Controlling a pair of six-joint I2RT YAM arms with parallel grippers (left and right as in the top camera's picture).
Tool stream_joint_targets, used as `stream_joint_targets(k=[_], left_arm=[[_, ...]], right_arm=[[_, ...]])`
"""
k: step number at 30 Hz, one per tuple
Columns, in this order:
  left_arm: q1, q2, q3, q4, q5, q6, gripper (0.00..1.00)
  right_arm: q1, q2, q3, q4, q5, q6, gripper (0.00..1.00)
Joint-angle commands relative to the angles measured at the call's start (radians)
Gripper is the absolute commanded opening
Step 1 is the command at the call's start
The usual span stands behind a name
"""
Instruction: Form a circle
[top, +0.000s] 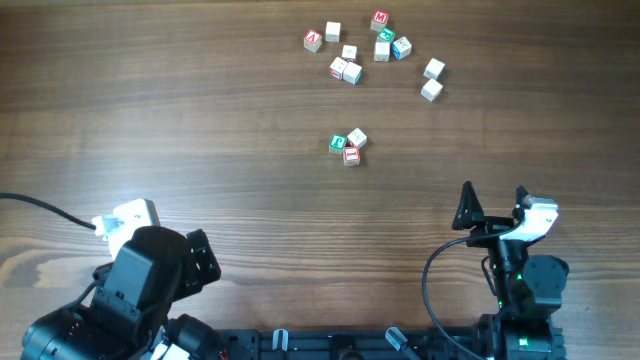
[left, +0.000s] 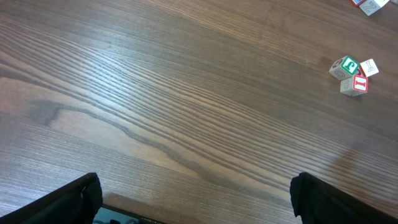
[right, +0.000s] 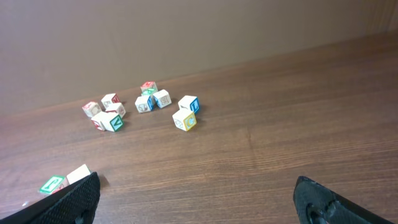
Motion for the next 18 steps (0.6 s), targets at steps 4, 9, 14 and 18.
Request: stream_joint_targets(k=[4, 9, 14, 18], left_arm=[[0.058, -0.032, -0.006, 0.001, 0.001, -0.013, 1.00], [0.137, -0.146, -0.102, 0.175, 0.014, 0.075, 1.00], [0.295, -0.480, -0.545, 0.629, 0.200, 0.394, 1.00], [0.389, -0.642, -0.743, 0.772, 0.267, 0.446, 1.00]], right_arm=[[0.003, 0.010, 0.001, 0.005, 0.006, -0.018, 1.00], [0.003, 0.010, 0.001, 0.006, 0.006, -0.018, 1.00], [0.003, 0.010, 0.001, 0.005, 0.006, -0.018, 1.00], [0.003, 0.010, 0.001, 0.005, 0.006, -0.018, 1.00]])
